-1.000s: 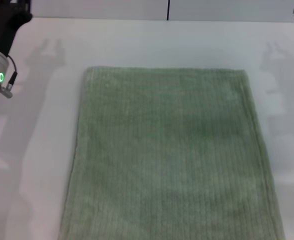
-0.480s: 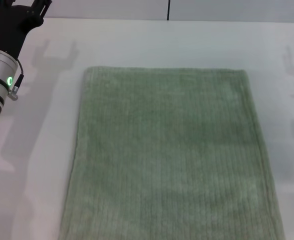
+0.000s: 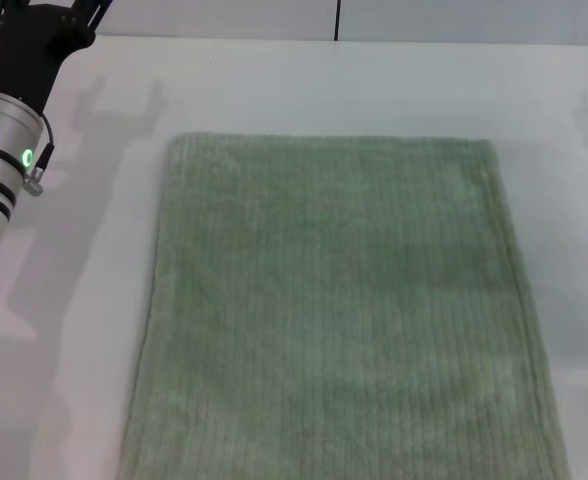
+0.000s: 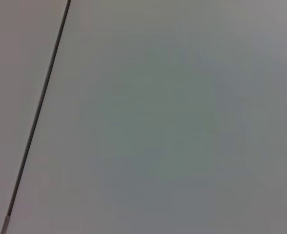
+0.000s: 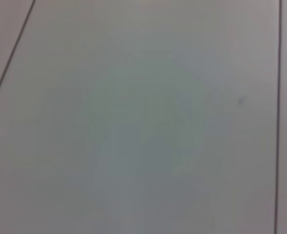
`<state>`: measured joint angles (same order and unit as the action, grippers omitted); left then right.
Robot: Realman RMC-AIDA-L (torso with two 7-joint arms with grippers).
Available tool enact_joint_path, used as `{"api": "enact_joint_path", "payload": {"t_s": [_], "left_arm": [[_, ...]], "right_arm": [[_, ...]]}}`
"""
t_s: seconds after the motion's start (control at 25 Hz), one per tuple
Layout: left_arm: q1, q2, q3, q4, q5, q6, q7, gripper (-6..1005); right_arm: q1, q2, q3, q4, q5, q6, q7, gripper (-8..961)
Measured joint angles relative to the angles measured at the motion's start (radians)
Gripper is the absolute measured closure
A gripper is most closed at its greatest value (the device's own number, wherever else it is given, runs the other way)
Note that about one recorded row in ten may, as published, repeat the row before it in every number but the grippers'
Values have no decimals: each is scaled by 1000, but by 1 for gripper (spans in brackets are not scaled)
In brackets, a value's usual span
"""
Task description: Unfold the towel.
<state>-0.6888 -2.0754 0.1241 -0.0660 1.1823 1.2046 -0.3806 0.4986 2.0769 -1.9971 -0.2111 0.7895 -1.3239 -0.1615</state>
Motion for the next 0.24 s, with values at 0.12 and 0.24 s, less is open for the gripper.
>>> {"api": "enact_joint_path", "payload": {"t_s": [0.12,0.24], "left_arm": [[-1,0,-1,0,0,0,0,139],[-1,0,2,0,3,0,1,139]], "right_arm": [[-3,0,12,-1,0,0,0,198],[-7,1,29,-3,1,0,1,198]]}}
